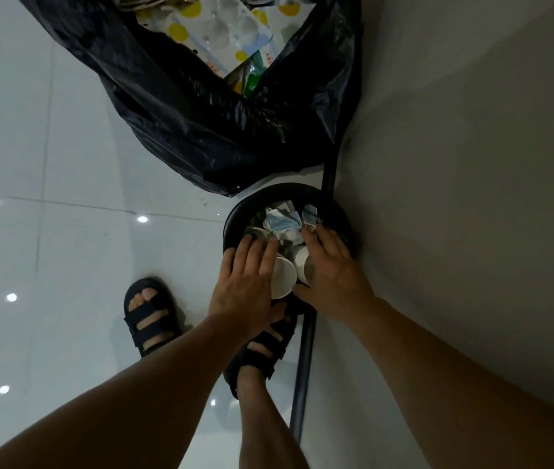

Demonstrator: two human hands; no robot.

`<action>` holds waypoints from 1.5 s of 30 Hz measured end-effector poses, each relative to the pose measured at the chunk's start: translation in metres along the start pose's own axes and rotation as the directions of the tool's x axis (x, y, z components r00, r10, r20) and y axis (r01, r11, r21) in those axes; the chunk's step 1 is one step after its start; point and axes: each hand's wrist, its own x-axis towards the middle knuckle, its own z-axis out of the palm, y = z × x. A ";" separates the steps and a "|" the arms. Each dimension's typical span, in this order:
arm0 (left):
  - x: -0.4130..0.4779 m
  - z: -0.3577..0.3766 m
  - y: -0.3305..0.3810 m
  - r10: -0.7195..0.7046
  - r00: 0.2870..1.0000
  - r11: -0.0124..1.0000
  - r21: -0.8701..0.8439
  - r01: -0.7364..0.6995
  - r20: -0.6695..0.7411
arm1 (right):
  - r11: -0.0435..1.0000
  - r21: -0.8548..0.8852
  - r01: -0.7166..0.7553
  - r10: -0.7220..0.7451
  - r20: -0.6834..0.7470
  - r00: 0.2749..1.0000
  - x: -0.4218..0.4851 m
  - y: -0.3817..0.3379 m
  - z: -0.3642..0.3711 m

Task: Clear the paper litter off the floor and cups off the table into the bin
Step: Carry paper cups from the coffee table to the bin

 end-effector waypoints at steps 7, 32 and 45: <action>-0.017 -0.039 -0.005 -0.073 0.996 0.995 -0.062 0.075 0.043 | 0.999 -0.007 -0.045 0.045 -0.036 0.998 -0.028 -0.012 -0.025; -0.333 -0.386 -0.017 -0.487 0.843 0.873 -0.149 0.464 -0.228 | 0.884 -0.321 0.341 -0.356 0.011 0.934 -0.285 -0.280 -0.214; -0.601 -0.366 -0.047 -0.864 0.401 0.503 -0.469 0.726 -0.306 | 0.472 -0.514 0.716 -0.705 0.267 0.657 -0.417 -0.488 -0.156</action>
